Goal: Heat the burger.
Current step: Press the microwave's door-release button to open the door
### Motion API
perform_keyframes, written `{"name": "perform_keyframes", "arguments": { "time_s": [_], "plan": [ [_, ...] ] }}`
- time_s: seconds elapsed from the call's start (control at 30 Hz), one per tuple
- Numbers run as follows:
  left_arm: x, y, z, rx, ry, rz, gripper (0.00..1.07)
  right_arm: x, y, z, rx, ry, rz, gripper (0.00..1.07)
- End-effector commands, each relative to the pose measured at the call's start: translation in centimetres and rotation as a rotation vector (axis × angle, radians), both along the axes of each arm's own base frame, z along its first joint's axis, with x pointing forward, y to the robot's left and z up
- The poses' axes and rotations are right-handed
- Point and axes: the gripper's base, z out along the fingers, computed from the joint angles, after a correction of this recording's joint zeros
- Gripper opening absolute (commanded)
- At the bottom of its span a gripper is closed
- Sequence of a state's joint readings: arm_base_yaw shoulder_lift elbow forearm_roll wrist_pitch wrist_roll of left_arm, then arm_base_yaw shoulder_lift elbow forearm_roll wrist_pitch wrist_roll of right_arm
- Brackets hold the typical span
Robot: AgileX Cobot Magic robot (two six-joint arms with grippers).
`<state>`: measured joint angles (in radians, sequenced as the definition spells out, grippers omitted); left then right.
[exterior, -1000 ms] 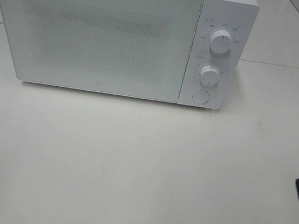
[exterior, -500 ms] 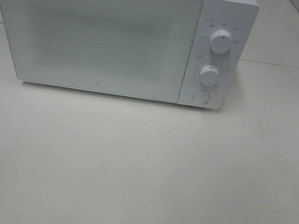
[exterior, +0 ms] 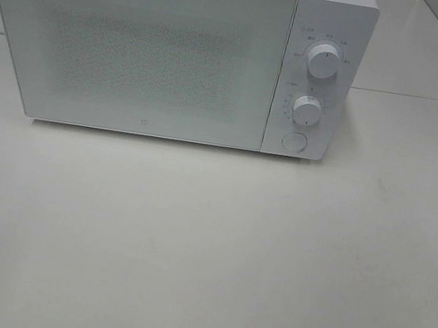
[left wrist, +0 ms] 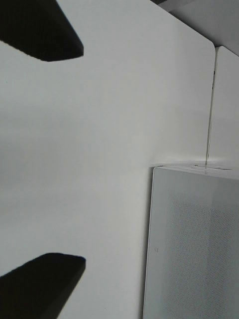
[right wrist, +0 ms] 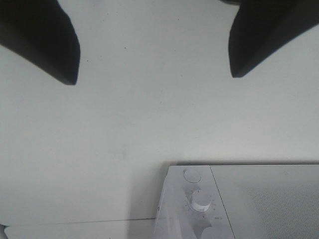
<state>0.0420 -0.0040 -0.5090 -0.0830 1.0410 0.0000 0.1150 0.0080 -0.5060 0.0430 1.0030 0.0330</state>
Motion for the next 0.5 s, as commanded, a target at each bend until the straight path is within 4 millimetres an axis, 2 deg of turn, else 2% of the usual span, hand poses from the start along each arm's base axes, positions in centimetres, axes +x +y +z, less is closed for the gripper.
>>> {"name": "perform_keyframes", "arguments": {
  "time_s": [0.03, 0.5],
  "plan": [
    [-0.29, -0.06, -0.07, -0.004, -0.026, 0.001, 1.0, -0.54, -0.13, -0.16, 0.004, -0.032, -0.02, 0.76],
    [-0.24, -0.05, -0.06, -0.003, -0.023, 0.002, 1.0, -0.51, -0.17, -0.15, 0.004, -0.032, -0.026, 0.76]
  ]
}}
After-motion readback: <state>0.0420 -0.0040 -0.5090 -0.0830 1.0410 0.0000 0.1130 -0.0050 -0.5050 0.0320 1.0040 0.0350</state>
